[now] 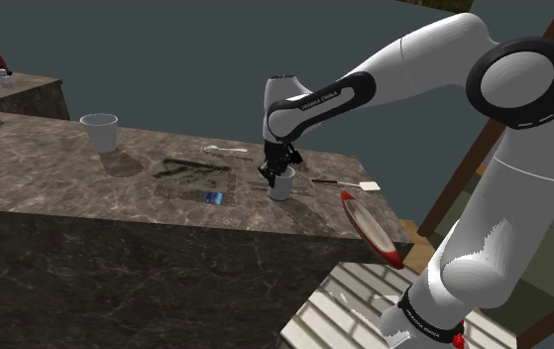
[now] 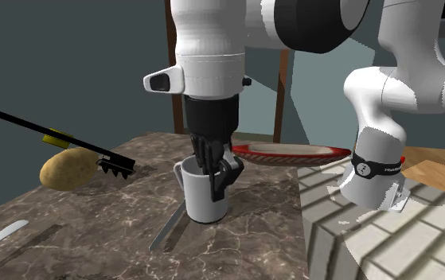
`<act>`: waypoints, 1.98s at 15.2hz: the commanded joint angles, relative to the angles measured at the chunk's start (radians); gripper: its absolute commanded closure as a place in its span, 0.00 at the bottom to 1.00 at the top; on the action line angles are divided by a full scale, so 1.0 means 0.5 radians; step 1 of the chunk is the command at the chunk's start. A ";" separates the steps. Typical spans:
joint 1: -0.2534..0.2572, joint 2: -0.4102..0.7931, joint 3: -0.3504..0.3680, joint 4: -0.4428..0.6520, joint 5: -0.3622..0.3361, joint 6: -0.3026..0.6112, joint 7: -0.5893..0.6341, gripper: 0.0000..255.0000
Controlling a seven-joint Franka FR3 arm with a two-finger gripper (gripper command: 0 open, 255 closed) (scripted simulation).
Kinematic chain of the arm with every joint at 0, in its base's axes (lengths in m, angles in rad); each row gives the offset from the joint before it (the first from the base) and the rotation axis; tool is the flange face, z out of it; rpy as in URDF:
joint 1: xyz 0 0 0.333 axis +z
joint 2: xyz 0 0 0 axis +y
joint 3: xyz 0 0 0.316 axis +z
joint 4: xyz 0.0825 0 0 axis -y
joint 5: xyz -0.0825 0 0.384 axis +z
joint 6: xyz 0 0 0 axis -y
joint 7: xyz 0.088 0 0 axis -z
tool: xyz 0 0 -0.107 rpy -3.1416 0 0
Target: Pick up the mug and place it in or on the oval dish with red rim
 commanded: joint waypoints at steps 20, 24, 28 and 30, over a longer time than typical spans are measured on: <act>0.002 -0.214 0.005 0.321 0.035 -0.533 -0.047 1.00; -0.019 -0.451 -0.019 0.089 0.043 -0.534 -0.097 1.00; -0.045 -0.761 -0.060 -0.214 0.041 -0.536 -0.164 1.00; -0.059 -0.917 -0.084 -0.352 0.034 -0.552 -0.199 1.00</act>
